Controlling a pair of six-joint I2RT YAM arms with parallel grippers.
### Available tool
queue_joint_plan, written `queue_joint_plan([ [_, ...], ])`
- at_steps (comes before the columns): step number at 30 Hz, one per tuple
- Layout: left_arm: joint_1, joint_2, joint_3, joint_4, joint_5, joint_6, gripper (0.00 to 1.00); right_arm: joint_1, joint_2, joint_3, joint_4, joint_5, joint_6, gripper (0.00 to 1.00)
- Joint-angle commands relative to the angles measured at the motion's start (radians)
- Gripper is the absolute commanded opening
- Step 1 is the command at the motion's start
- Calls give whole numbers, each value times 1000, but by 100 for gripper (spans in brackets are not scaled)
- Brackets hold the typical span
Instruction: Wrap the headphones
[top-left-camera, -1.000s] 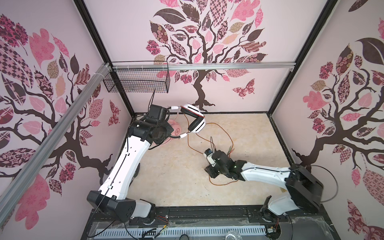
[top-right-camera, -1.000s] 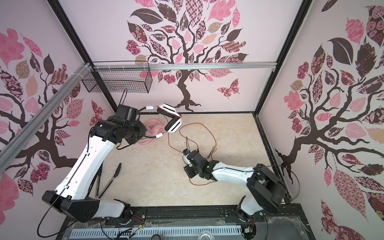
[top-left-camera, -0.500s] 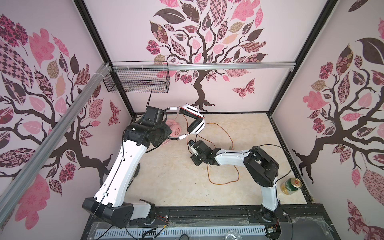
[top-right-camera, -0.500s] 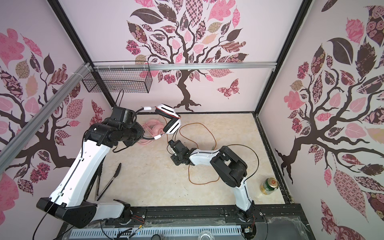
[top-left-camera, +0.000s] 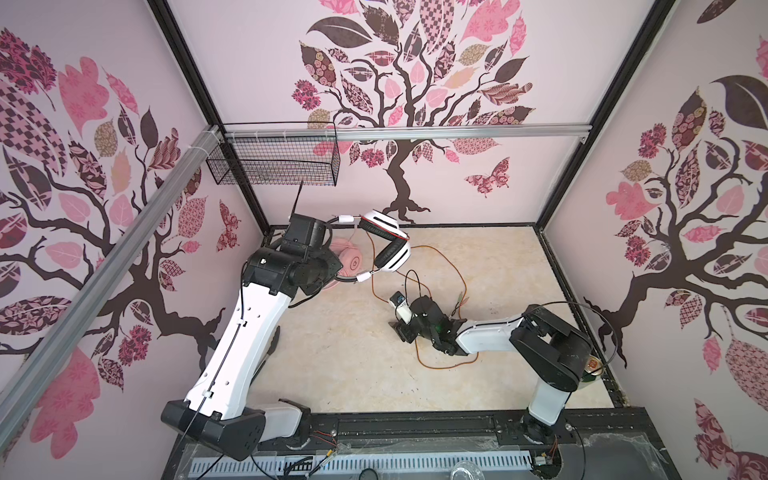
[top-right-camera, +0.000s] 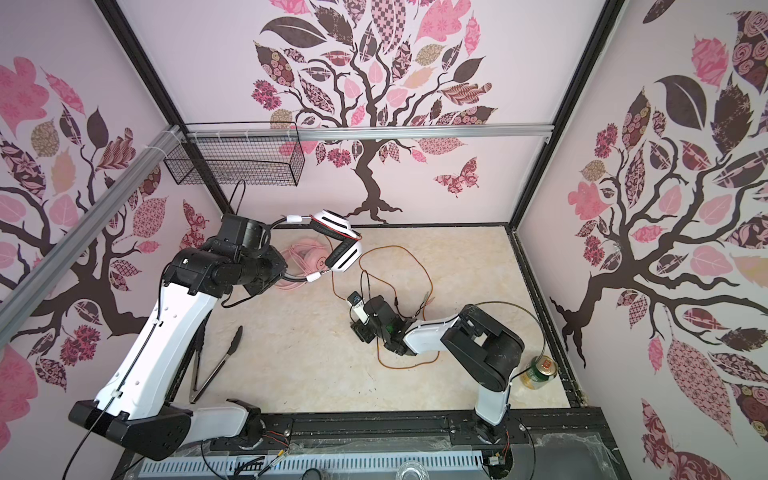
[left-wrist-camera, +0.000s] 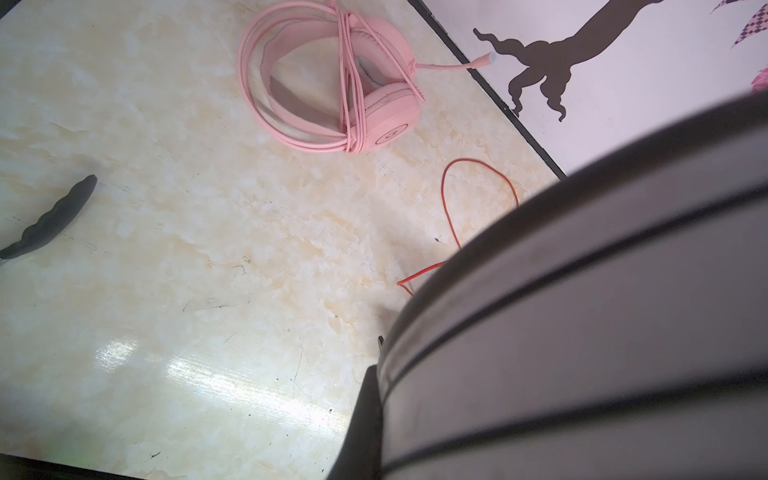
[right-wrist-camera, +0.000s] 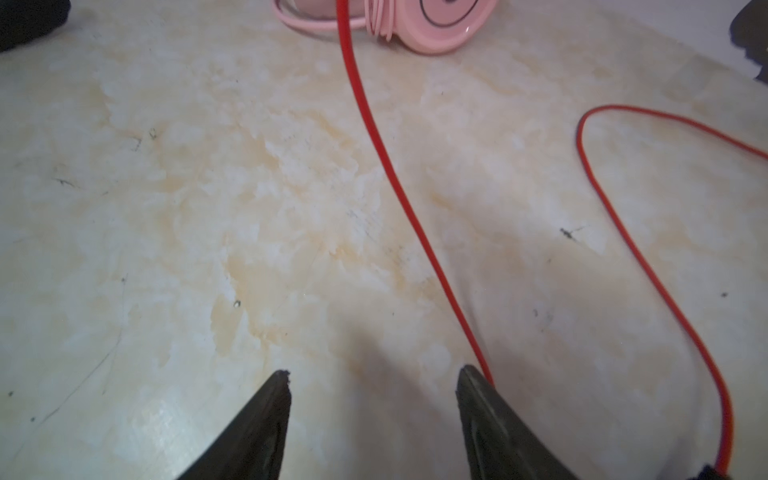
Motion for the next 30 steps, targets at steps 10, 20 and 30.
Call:
queue_joint_plan([
  [10,1,-26,-8,62,37,-6,0,-13,197,217,86,22,-56,58],
  [20,1,-23,9,52,18,0,0,-22,133,107,148,-43,-61,0],
  [30,1,-6,22,61,12,-5,0,-19,-158,-184,152,-144,-13,0],
])
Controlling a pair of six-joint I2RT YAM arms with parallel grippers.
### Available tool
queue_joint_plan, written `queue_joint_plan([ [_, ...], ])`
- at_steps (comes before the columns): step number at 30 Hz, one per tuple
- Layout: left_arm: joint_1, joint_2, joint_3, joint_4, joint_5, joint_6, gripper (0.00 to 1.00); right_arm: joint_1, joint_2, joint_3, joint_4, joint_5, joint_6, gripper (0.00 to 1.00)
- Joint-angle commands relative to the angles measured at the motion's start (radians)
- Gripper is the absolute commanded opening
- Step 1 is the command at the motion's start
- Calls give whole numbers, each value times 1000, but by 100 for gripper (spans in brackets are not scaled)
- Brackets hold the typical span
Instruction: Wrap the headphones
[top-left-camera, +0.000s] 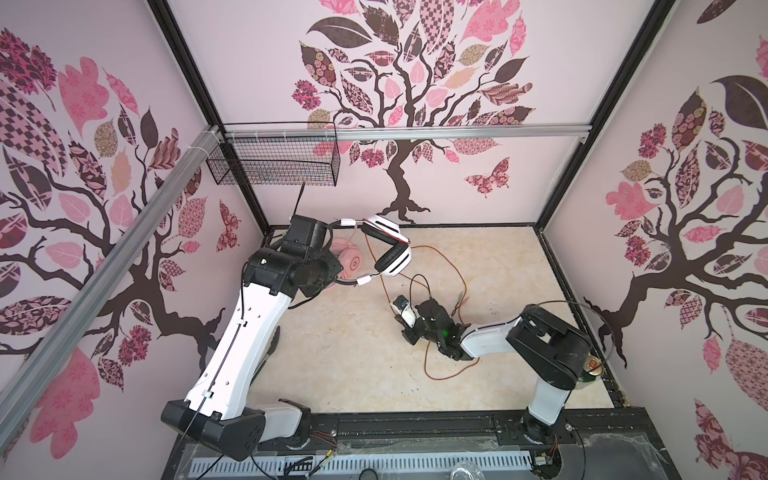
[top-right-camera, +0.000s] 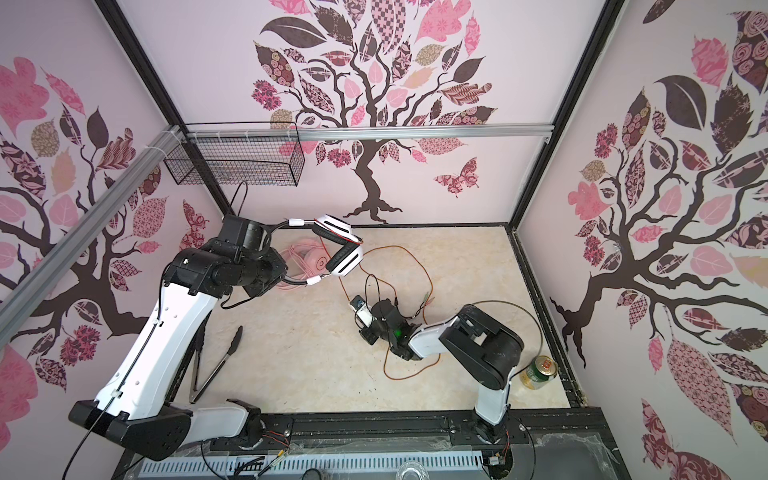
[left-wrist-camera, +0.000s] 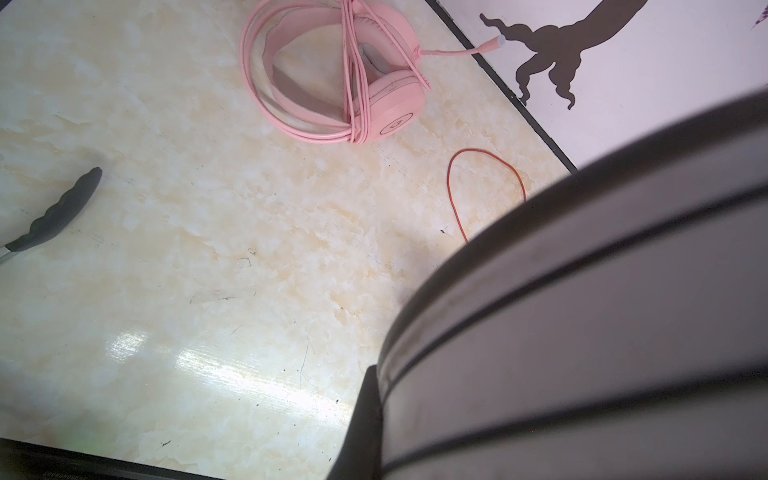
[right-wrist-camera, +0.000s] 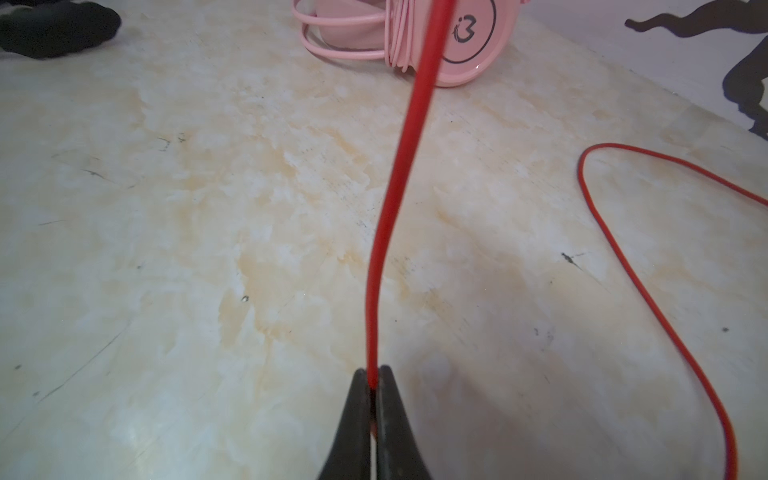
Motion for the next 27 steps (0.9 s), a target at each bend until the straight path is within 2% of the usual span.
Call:
queue_joint_plan([
  [1,2,-3,25,81,11,-14,0,-1,-132,-66,3,-67,41,0],
  [5,2,1,23,84,6,-15,0,11,-249,-110,-65,-117,72,0],
  [8,2,2,13,92,-17,-9,0,68,-336,-108,-175,-76,51,0],
  [12,2,1,-10,103,-84,1,0,192,-459,-62,-404,68,30,0],
  [16,2,4,-42,106,-204,-7,0,282,-570,-12,-603,185,49,0],
  [23,-8,15,-91,112,-246,-5,0,344,-632,128,-864,349,20,0],
  [27,-63,35,-95,73,-343,17,0,344,-610,219,-947,478,-45,0],
])
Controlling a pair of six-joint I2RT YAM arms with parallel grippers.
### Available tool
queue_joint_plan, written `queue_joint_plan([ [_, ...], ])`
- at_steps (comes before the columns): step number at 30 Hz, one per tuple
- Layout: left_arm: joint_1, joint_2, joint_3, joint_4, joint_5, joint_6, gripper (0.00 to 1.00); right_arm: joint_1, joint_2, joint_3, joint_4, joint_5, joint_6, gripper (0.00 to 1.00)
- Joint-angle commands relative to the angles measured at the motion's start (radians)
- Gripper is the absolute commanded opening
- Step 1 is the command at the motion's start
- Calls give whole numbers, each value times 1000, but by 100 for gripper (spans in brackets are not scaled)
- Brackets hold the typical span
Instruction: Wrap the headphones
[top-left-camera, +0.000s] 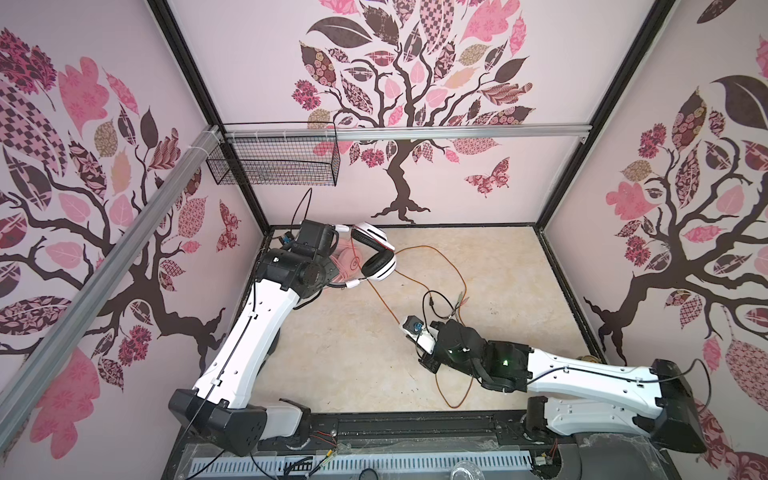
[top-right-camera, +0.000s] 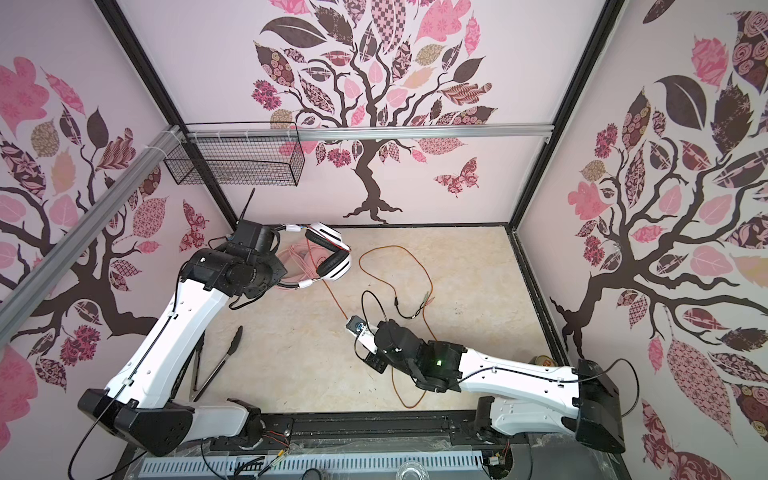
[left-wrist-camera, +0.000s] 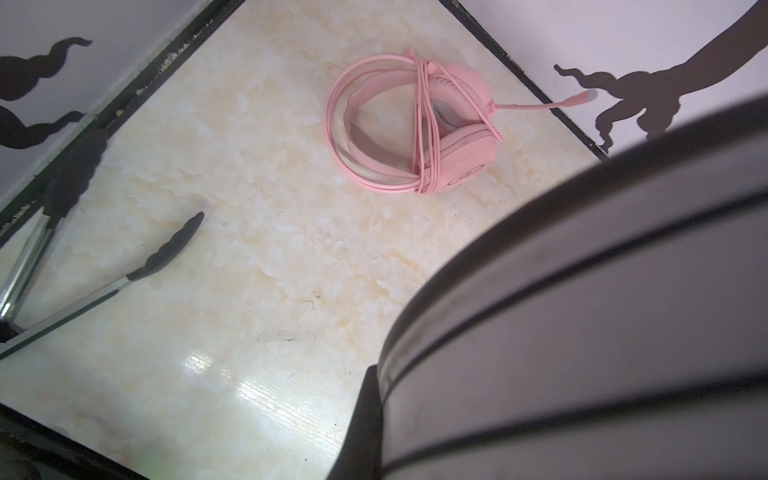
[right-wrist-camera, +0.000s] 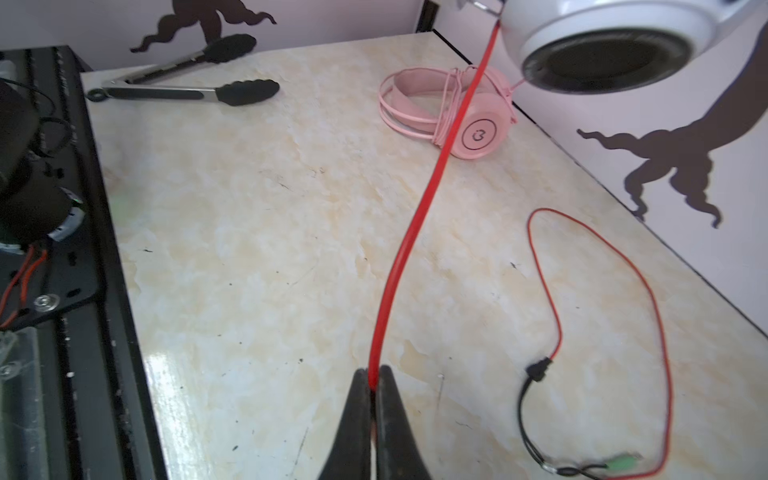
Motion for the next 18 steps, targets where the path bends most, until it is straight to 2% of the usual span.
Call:
queue_joint_plan([
  [1,-59,12,-11,39,-115,7,0,4,13,95,-147,174,-72,0],
  [4,-114,33,-10,3,-172,28,0,4,53,168,-171,266,-124,0],
  [8,-122,39,-49,-5,-153,99,0,3,90,229,-135,378,-183,0],
  [13,-122,-6,-135,80,-12,271,0,-10,141,268,-71,411,-239,0],
  [18,-122,-20,-139,66,91,436,0,-46,171,303,-37,399,-263,0],
])
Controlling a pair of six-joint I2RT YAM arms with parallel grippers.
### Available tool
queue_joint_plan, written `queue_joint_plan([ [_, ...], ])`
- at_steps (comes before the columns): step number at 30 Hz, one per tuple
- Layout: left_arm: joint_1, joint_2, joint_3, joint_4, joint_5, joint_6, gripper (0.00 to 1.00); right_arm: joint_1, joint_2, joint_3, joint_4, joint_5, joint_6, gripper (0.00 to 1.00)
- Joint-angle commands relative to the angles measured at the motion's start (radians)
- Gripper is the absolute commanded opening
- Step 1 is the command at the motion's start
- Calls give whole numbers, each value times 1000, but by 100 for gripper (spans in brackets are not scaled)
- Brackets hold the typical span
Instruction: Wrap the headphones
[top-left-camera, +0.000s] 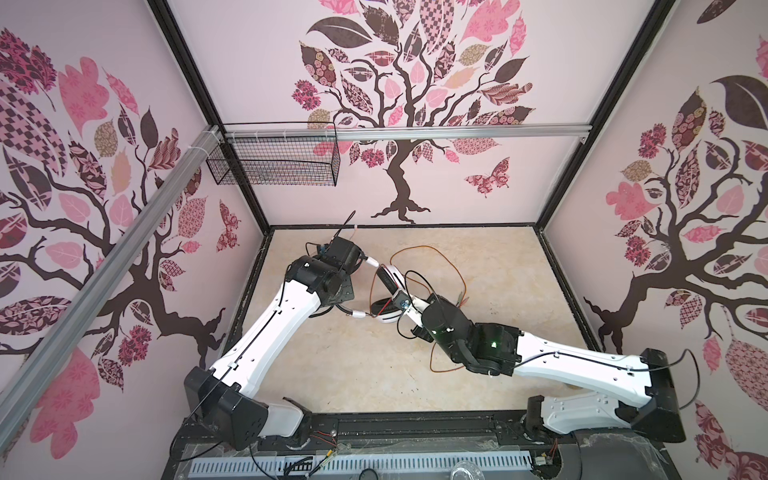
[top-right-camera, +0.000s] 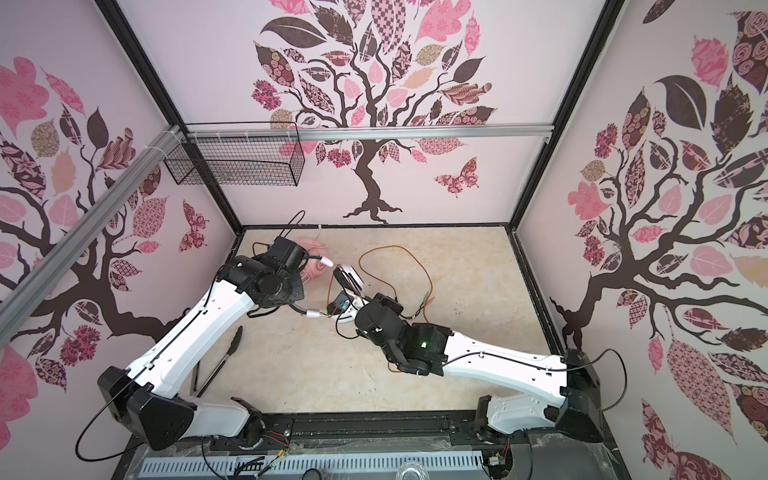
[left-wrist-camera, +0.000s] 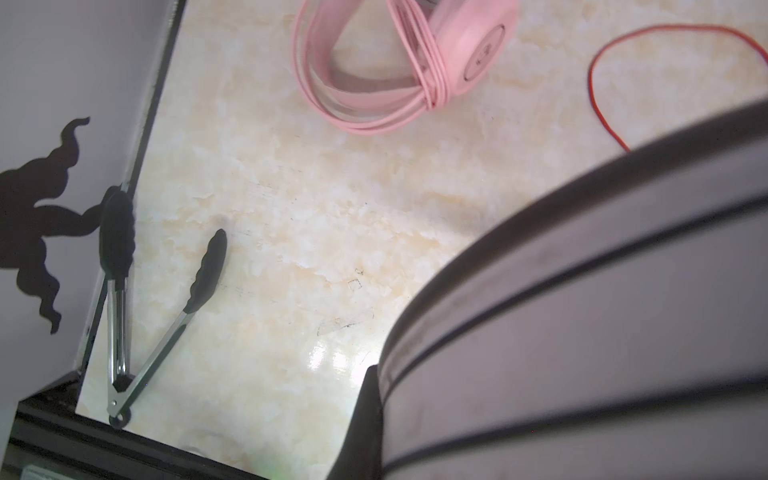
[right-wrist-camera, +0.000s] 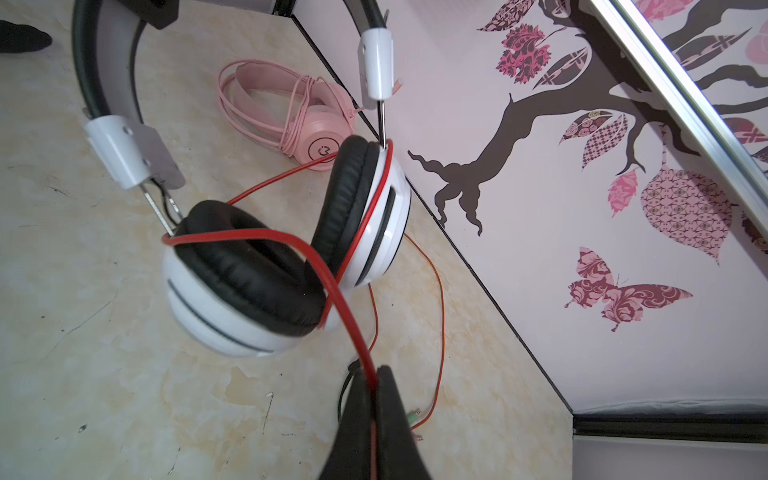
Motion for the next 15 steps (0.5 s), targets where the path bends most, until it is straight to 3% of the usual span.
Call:
queue_joint_plan([
  [1,-1,-48,2,63,118,152,0,-41,18,52,46,9,-28,0],
  [6,-1,-132,-74,128,257,219,0,-115,24,72,64,-71,-30,0],
  [15,-1,-158,-78,95,398,279,0,-119,20,81,100,-140,-101,0],
])
